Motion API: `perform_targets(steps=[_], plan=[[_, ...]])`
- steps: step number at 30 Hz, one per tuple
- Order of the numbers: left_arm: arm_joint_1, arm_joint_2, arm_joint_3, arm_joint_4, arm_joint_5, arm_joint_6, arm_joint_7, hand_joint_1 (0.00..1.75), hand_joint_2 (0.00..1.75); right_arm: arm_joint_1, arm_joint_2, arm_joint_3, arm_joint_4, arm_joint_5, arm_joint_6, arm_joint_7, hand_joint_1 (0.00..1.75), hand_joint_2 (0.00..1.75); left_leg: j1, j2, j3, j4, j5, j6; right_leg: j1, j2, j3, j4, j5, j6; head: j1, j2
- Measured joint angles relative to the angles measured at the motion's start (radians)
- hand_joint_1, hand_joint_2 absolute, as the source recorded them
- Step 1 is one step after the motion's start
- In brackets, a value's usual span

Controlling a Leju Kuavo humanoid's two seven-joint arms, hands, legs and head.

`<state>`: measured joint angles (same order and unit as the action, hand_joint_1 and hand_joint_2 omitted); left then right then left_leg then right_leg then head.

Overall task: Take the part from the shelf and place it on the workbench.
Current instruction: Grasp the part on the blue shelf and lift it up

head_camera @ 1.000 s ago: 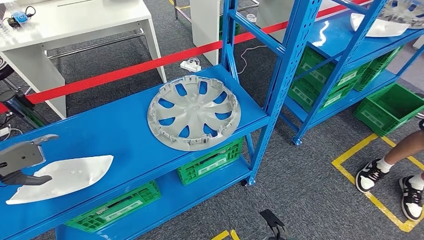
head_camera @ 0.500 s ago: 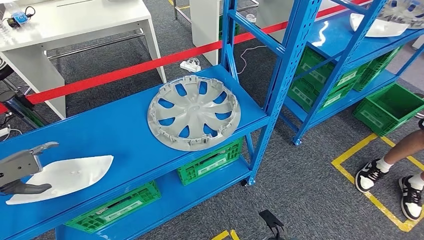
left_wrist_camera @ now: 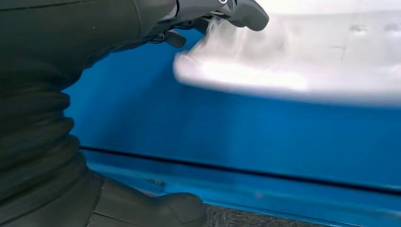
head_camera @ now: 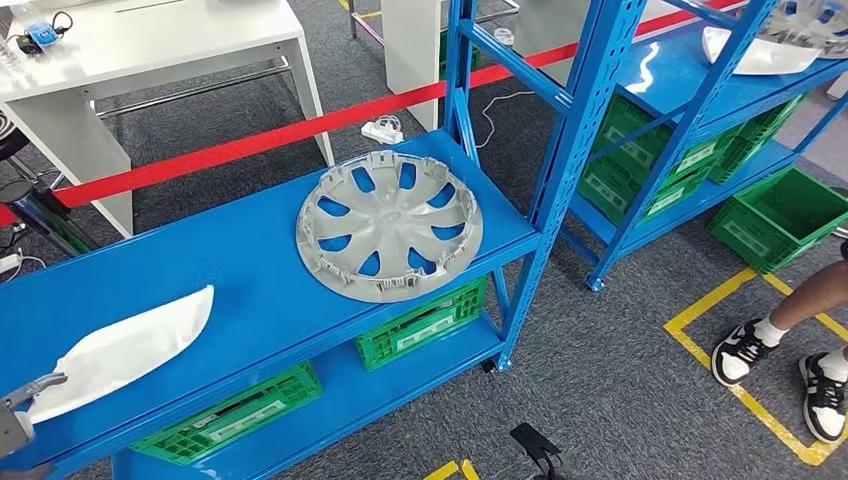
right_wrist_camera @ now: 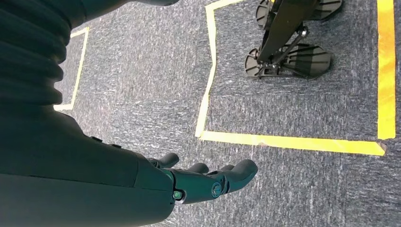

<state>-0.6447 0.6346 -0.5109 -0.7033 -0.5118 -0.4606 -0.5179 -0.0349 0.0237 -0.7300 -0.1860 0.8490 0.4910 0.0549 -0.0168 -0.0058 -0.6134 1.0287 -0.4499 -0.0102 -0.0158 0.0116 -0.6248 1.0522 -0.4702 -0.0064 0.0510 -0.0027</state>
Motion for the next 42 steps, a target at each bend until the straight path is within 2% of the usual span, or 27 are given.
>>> perform_targets(steps=[6, 13, 15, 21, 24, 36, 42], plan=[[0.042, 0.024, 0.02, -0.049, 0.001, 0.005, 0.02, 0.0, 1.75, -0.001, 0.0, 0.004, 0.0, -0.001, 0.0, 0.0, 0.0, 1.75, 0.0, 0.0, 0.001, 0.0, 0.0, 0.001, 0.0, -0.001, 0.001, -0.001, 0.0, 0.001, 0.0, 0.0], [0.05, 0.003, 0.036, -0.06, -0.056, 0.009, 0.027, 0.0, 1.75, -0.003, 0.001, 0.003, 0.0, -0.02, 0.0, 0.006, 0.0, 1.75, 0.0, 0.0, 0.002, 0.0, 0.0, 0.001, 0.0, -0.001, 0.002, -0.002, 0.001, 0.001, 0.0, 0.0], [0.027, -0.014, 0.033, -0.047, -0.079, 0.001, 0.009, 0.0, 1.75, -0.003, 0.002, -0.003, 0.0, -0.028, 0.0, 0.015, 0.0, 1.75, 0.0, -0.001, 0.001, 0.001, 0.0, 0.001, 0.0, -0.002, 0.002, -0.002, 0.001, 0.001, 0.0, 0.0], [-0.123, -0.104, -0.003, 0.071, -0.107, -0.007, -0.016, 0.0, 1.75, -0.011, 0.005, -0.028, 0.0, -0.037, 0.0, 0.012, 0.0, 1.75, 0.0, -0.006, 0.001, 0.001, 0.001, 0.003, -0.001, -0.006, 0.005, -0.002, 0.001, 0.003, 0.0, 0.0], [-0.135, -0.116, -0.013, 0.09, -0.09, 0.031, -0.026, 0.0, 1.75, -0.007, 0.005, -0.03, 0.0, -0.024, 0.0, 0.002, 0.0, 1.75, -0.001, -0.001, 0.003, 0.001, 0.0, 0.003, -0.001, -0.001, 0.004, -0.002, 0.002, 0.003, 0.0, 0.0], [-0.096, -0.119, -0.028, 0.067, -0.061, 0.204, -0.02, 0.0, 1.75, -0.003, 0.005, -0.031, 0.0, -0.002, 0.0, 0.006, 0.0, 1.75, -0.001, -0.001, 0.002, 0.001, -0.001, 0.003, -0.001, -0.001, 0.004, -0.003, 0.001, 0.003, 0.0, 0.0], [-0.068, -0.11, -0.037, 0.019, -0.047, 0.223, 0.002, 0.0, 1.75, -0.003, 0.005, -0.031, 0.0, 0.013, 0.0, 0.005, 0.0, 1.75, -0.001, -0.001, 0.002, 0.001, -0.001, 0.003, -0.001, -0.002, 0.004, -0.003, 0.001, 0.003, 0.0, 0.0]])
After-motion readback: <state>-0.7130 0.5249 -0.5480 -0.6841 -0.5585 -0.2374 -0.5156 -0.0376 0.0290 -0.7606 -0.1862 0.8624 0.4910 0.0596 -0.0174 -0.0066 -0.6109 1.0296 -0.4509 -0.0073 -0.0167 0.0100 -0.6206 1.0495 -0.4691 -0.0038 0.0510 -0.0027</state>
